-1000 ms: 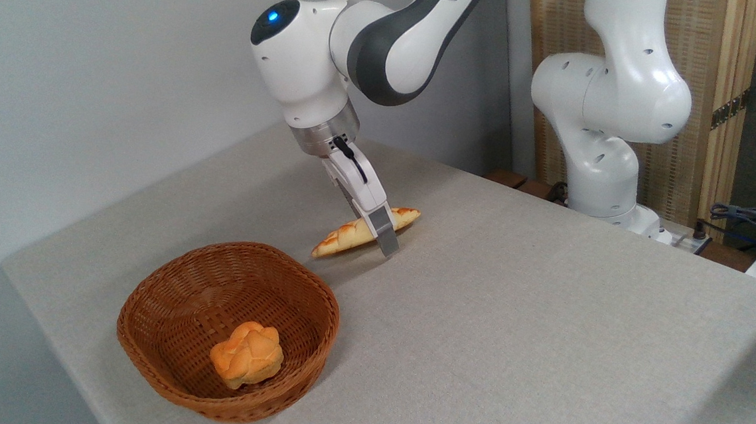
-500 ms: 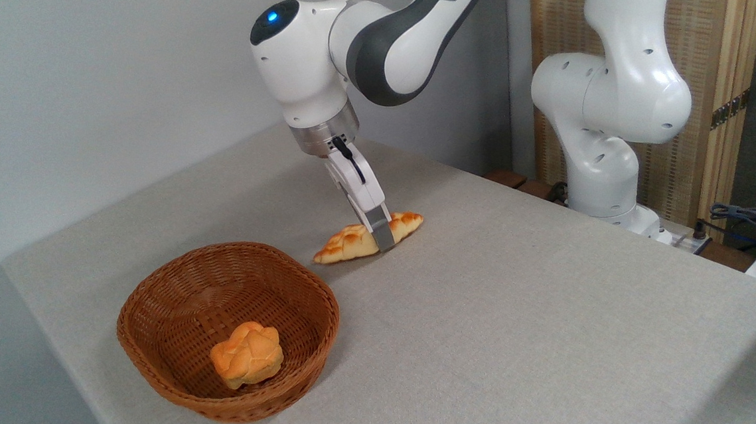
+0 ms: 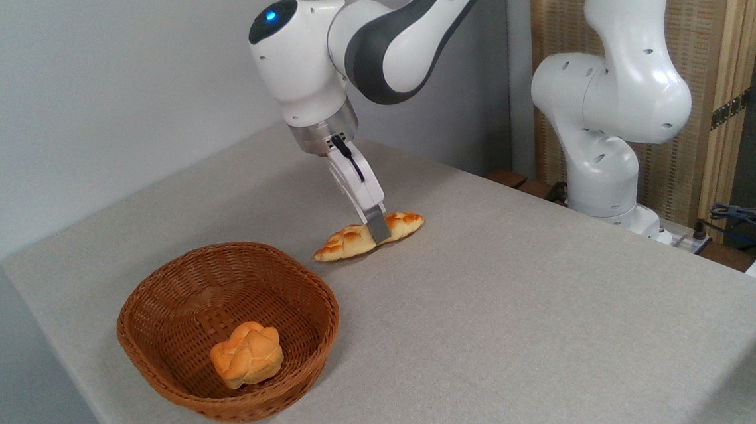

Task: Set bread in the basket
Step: 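Lift the roll and carry it over the wicker basket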

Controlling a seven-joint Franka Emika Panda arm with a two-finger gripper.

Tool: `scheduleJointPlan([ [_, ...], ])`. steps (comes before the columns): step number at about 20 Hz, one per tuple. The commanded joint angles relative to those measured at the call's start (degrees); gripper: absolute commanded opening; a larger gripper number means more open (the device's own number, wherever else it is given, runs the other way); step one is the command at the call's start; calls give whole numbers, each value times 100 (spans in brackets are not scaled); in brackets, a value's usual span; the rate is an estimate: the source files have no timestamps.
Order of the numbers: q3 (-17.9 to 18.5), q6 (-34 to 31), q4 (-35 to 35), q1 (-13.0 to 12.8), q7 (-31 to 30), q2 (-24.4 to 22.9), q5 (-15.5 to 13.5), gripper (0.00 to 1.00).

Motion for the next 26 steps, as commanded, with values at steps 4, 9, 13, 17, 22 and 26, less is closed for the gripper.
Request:
scheduleJointPlan([
  [4,632,-1176,1502,96,130,375,-357,10],
  [9,1133,-984,2452,87,130,990,-1219,10],
  [13,1222,419,2506,69,130,1579,-1333,10],
  [17,1143,1370,2506,60,139,1975,-1799,18],
  [22,791,1926,2497,60,148,2283,-1783,90],
  [26,747,1917,2480,60,218,2293,-1563,100],
])
